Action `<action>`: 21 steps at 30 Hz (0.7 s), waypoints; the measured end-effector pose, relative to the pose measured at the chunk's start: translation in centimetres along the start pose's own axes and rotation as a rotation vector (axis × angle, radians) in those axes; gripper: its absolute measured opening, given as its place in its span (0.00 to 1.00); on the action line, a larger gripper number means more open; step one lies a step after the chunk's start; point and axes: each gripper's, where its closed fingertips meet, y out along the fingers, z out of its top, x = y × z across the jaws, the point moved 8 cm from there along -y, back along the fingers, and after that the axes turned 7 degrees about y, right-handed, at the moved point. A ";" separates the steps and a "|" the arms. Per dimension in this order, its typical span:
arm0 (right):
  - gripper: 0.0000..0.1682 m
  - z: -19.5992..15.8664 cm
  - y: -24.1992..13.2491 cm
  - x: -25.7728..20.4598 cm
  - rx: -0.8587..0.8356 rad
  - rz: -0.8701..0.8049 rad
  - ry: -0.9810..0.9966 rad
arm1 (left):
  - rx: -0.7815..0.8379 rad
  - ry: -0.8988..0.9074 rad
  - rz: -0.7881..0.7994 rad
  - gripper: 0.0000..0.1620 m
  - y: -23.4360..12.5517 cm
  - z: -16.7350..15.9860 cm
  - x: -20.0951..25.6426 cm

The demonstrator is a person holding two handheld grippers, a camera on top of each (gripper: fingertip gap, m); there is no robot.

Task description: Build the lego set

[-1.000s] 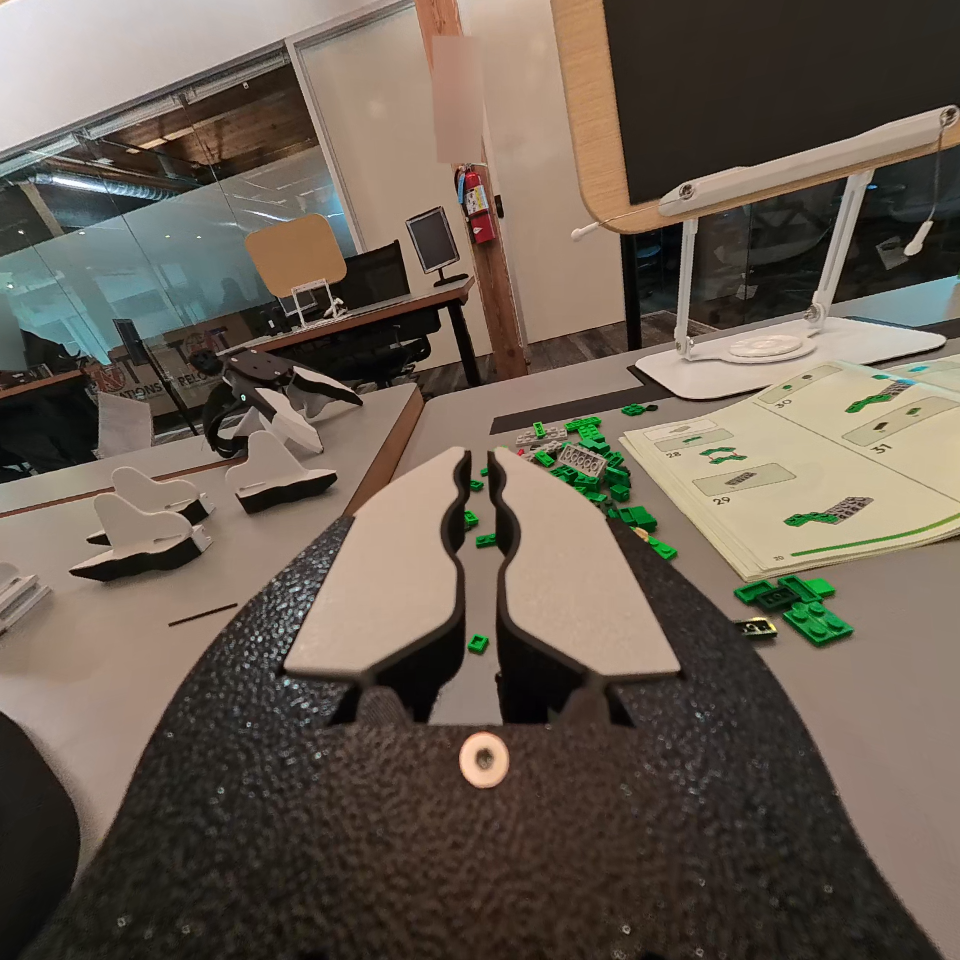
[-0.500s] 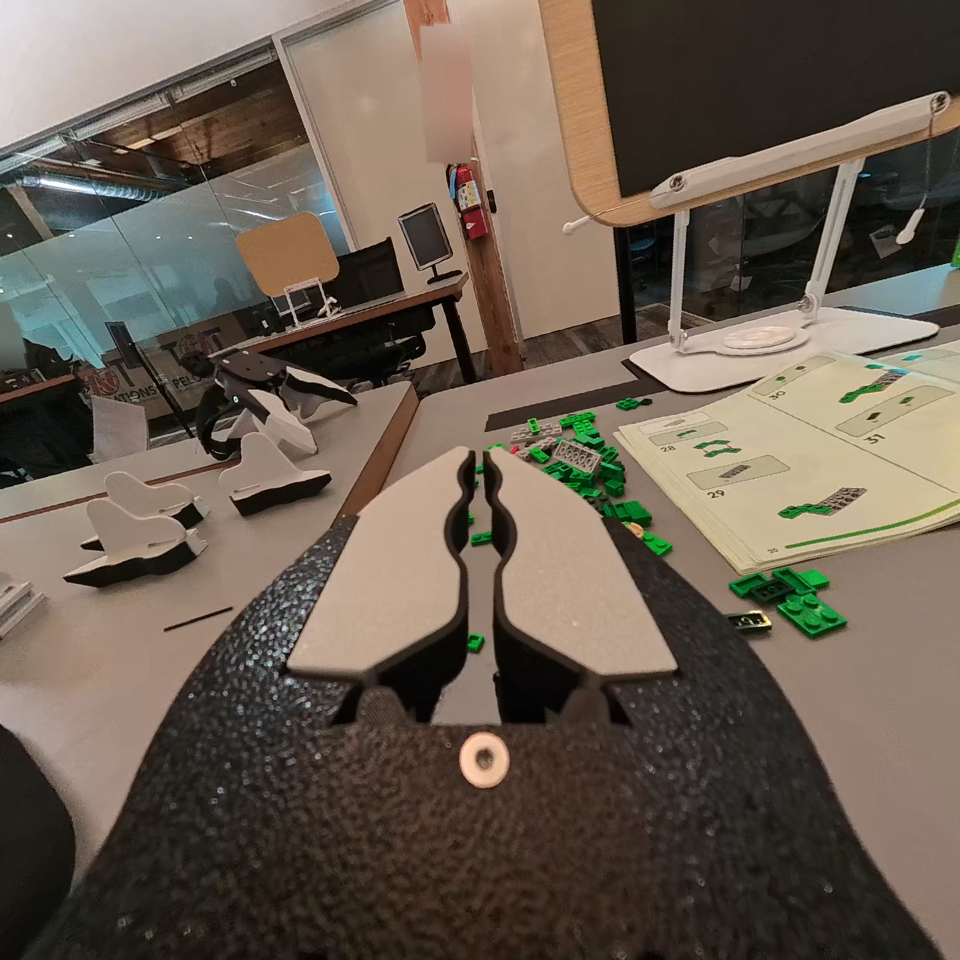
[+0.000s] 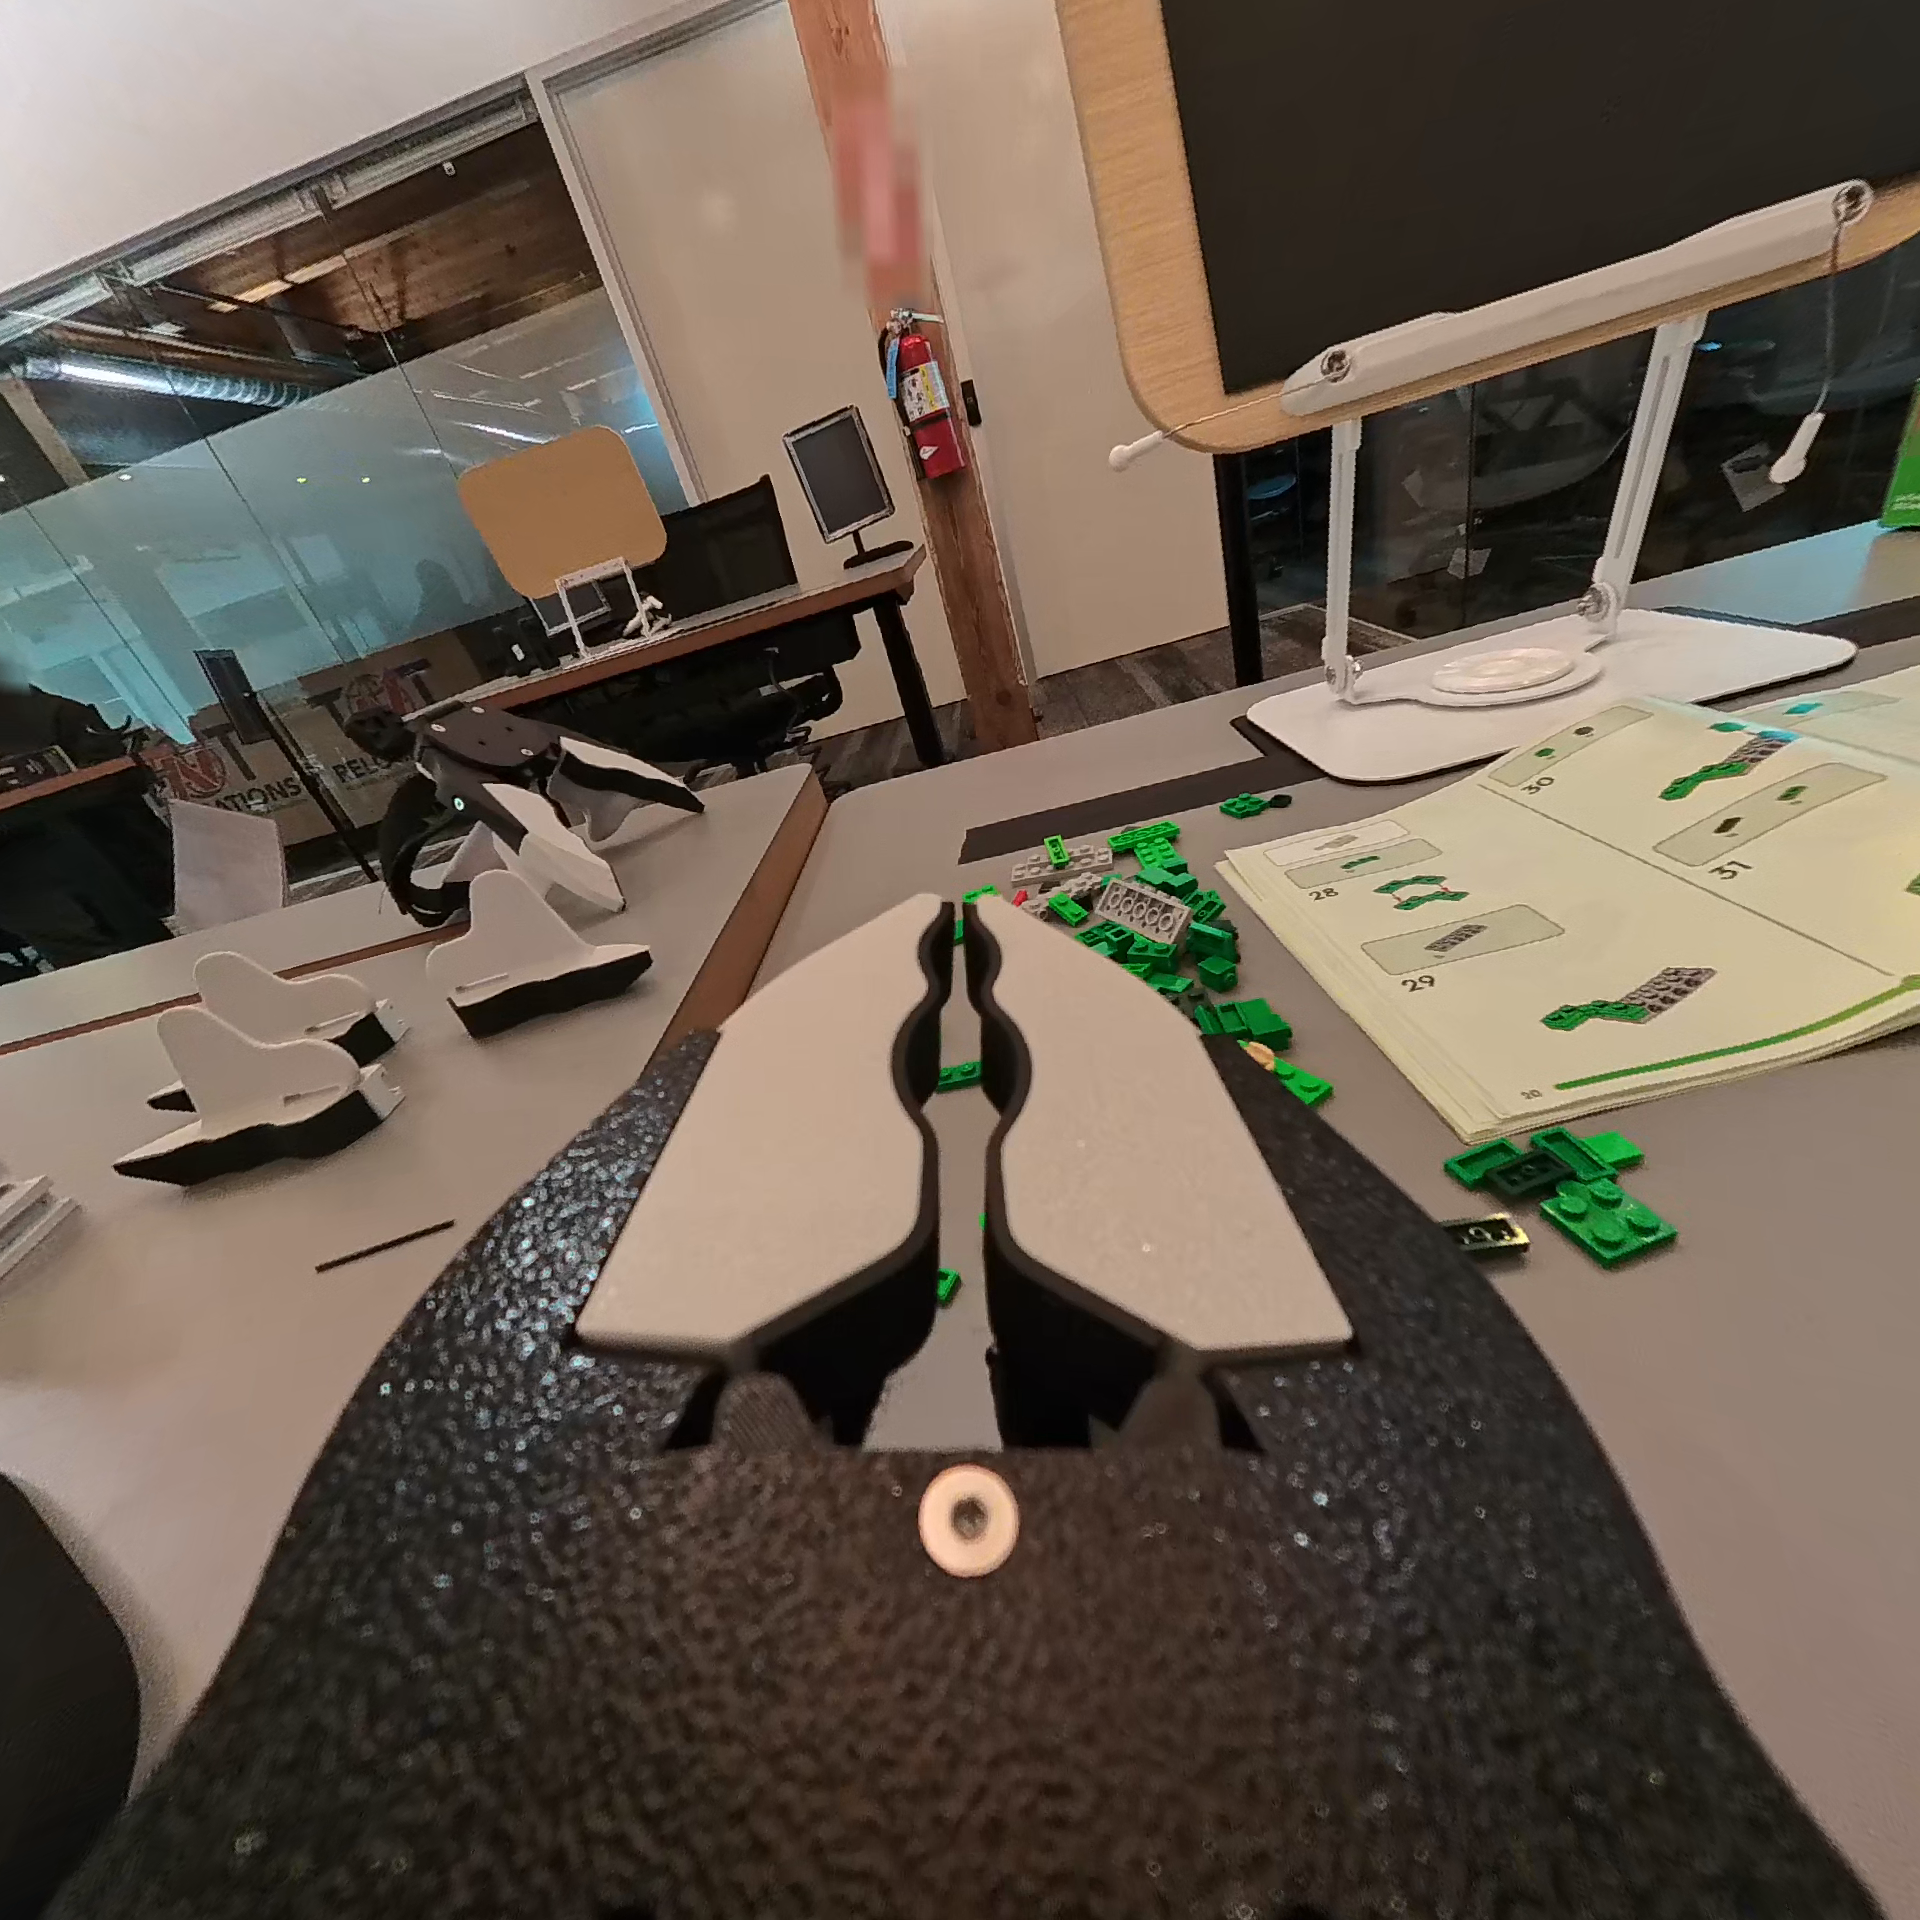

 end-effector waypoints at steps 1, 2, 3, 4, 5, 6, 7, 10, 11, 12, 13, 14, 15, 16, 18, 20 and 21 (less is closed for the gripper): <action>0.02 0.0 0.0 0.0 -0.001 0.001 -0.001 | 0.000 0.000 0.000 0.01 0.0 0.0 0.0; 0.01 0.0 0.0 0.0 -0.002 0.002 -0.001 | 0.000 -0.001 0.000 0.01 0.0 0.0 0.0; 0.01 0.0 0.0 0.0 -0.003 0.003 -0.001 | 0.000 -0.001 -0.001 0.01 0.0 0.0 0.0; 0.02 0.0 0.0 -0.1 -0.004 0.004 -0.002 | 0.000 0.000 -0.001 0.01 0.0 0.0 0.0; 0.01 0.0 0.0 -0.1 -0.004 0.004 -0.003 | 0.000 0.000 -0.001 0.01 0.0 0.0 0.0; 0.02 0.0 0.0 -0.1 -0.004 0.006 -0.004 | 0.000 0.001 -0.002 0.01 0.0 0.0 0.0; 0.01 0.0 0.0 -0.1 -0.005 0.007 -0.005 | 0.000 0.001 -0.002 0.01 0.0 0.0 0.0; 0.01 0.0 0.0 -0.1 -0.006 0.009 -0.006 | -0.001 0.003 -0.003 0.00 0.0 0.0 0.0; 0.01 0.0 0.0 -0.1 -0.006 0.011 -0.005 | -0.001 0.003 -0.004 0.00 0.0 0.0 0.1; 0.01 0.0 0.0 -0.1 -0.007 0.012 -0.005 | -0.001 0.003 -0.004 0.00 -0.1 0.0 0.1; 0.01 0.0 0.0 -0.1 -0.007 0.013 -0.004 | 0.000 0.003 -0.004 0.00 -0.1 0.0 0.1; 0.00 0.0 0.0 -0.1 -0.008 0.015 -0.004 | 0.000 0.003 -0.004 0.00 -0.1 0.0 0.1; 0.00 0.0 0.0 -0.2 -0.009 0.017 -0.004 | 0.000 0.003 -0.004 0.00 -0.1 0.0 0.1; 0.00 0.0 0.0 -0.2 -0.009 0.018 -0.005 | 0.000 0.003 -0.004 0.00 -0.1 0.0 0.1; 0.00 0.0 0.1 -0.2 -0.010 0.021 -0.006 | 0.000 0.004 -0.005 0.00 -0.1 0.0 0.1; 0.00 0.0 0.1 -0.2 -0.010 0.022 -0.008 | 0.000 0.004 -0.005 0.00 -0.1 0.0 0.1; 0.00 0.0 0.1 -0.2 -0.011 0.022 -0.008 | -0.001 0.004 -0.006 0.00 -0.1 0.0 0.1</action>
